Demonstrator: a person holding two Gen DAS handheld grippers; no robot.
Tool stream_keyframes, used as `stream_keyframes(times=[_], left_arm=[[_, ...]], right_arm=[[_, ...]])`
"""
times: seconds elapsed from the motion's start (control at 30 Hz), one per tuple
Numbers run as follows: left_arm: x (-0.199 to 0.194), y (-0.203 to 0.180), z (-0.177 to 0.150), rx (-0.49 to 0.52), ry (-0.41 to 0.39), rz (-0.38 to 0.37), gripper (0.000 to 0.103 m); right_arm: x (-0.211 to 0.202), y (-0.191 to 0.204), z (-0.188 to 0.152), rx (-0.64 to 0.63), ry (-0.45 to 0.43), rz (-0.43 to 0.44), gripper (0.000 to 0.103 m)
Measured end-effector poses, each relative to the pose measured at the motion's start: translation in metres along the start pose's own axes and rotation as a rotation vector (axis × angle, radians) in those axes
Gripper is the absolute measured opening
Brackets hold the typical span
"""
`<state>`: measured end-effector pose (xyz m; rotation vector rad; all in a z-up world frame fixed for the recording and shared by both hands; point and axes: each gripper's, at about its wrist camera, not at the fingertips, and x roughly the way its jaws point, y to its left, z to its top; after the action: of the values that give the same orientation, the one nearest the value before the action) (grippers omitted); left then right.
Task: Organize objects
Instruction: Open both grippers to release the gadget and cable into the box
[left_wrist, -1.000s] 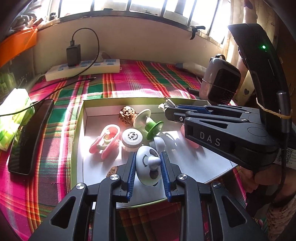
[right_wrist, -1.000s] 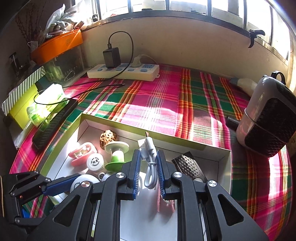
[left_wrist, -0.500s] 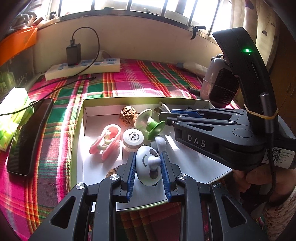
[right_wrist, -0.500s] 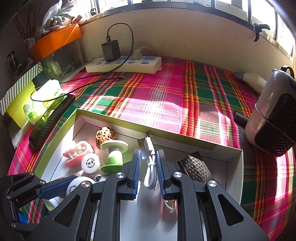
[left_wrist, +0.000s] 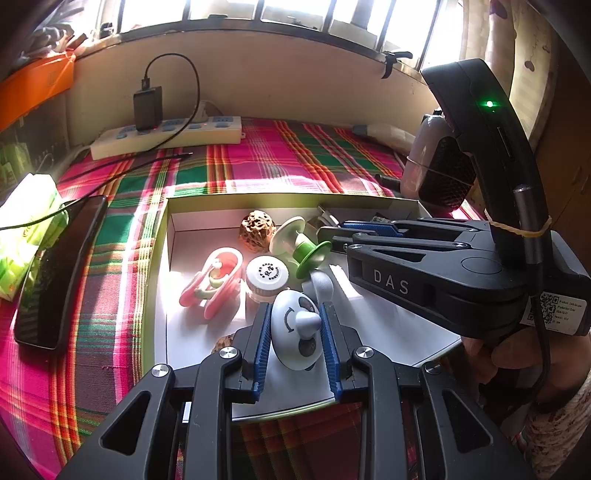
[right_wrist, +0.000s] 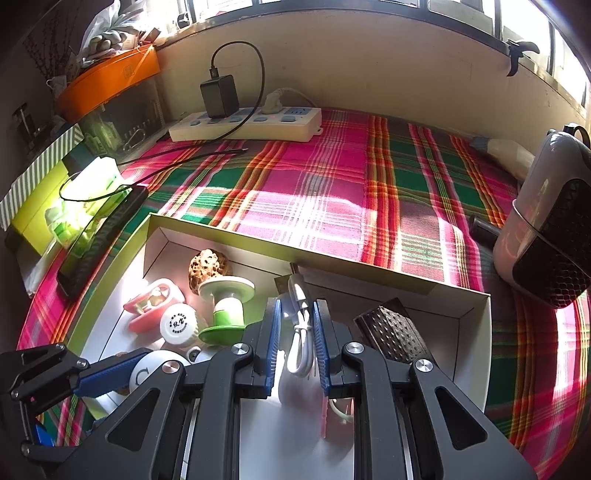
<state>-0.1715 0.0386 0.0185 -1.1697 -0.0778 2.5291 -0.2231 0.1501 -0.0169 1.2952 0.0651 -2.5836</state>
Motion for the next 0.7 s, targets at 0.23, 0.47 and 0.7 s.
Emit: stream_keyframes(times=[0.23,0.47,0.7], left_arm=[[-0.0003,0.0,-0.0002,0.0,0.001,-0.004,0.025],[-0.0003,-0.0002,0.0001,0.001,0.001,-0.003,0.025],[-0.0002,-0.0006,0.0002,0.003,0.003,-0.001,0.029]], right_arm=[[0.0001,-0.0001,0.0008,0.006,-0.001,-0.005,0.019],[0.0001,0.0003,0.0005,0.012,0.0,-0.007,0.019],[-0.0034,0.0003,-0.0007,0.018,-0.008,-0.004,0.03]])
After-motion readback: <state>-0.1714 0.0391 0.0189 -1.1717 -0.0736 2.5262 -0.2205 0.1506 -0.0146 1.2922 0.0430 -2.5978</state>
